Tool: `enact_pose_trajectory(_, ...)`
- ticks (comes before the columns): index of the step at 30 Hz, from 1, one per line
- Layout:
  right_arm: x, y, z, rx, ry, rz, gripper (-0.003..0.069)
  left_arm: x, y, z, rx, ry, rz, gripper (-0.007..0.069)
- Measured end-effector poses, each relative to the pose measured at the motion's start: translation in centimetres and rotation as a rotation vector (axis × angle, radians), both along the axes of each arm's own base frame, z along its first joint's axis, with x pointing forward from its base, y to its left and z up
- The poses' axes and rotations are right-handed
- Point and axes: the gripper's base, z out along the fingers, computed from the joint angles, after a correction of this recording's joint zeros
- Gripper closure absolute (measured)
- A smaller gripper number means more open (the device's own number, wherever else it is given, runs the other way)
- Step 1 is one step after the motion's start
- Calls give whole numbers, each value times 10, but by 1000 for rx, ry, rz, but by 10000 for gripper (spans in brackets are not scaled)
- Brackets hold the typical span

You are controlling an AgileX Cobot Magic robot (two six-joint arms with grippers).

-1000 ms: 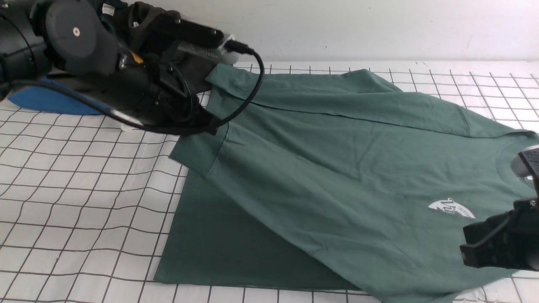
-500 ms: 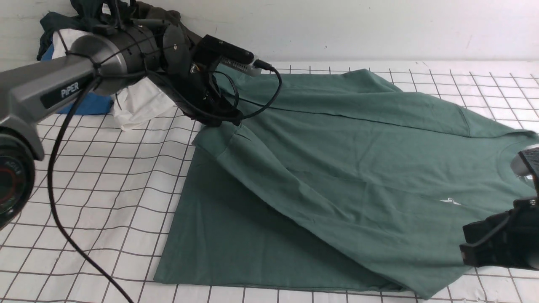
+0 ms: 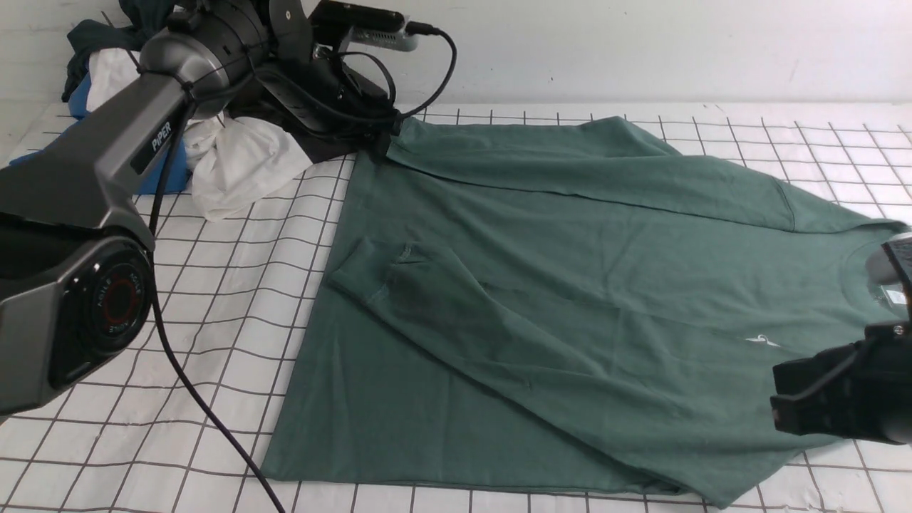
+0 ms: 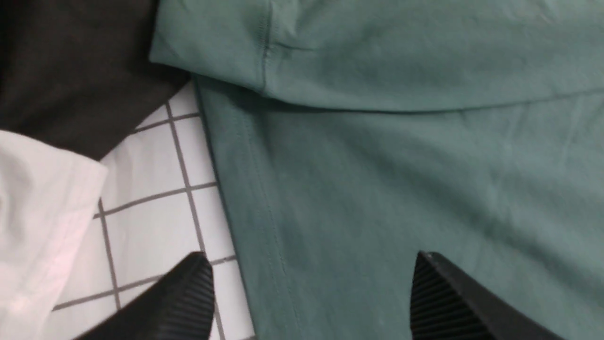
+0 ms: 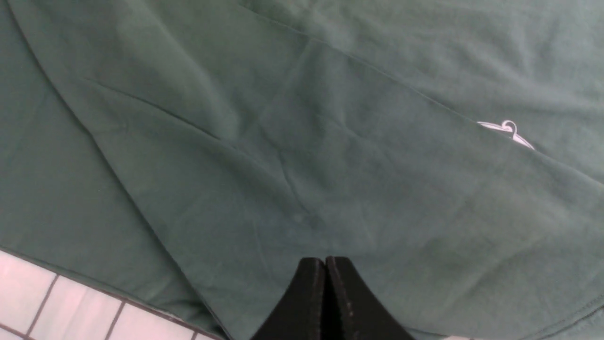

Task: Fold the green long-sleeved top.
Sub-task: Use the left arm to clamp the cuff farthest from it

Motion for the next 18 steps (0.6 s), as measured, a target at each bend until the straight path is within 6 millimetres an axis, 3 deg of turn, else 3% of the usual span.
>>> enact_pose_trajectory(6,5,26,-22,38,122,102,673,18,13,-25,-80,18,60,107)
enact_pose_trajectory(10,17,77,-38,54,216,266,673,18,14,-34,-115,96,42,107)
enact_pose_trajectory(17,59,174,-39,20,177,486,670,3,16,-16,-32,184,-65,107)
enact_pose_trajectory(18,60,177,-39,21,176,492,669,3,16,-15,-30,180,-64,107)
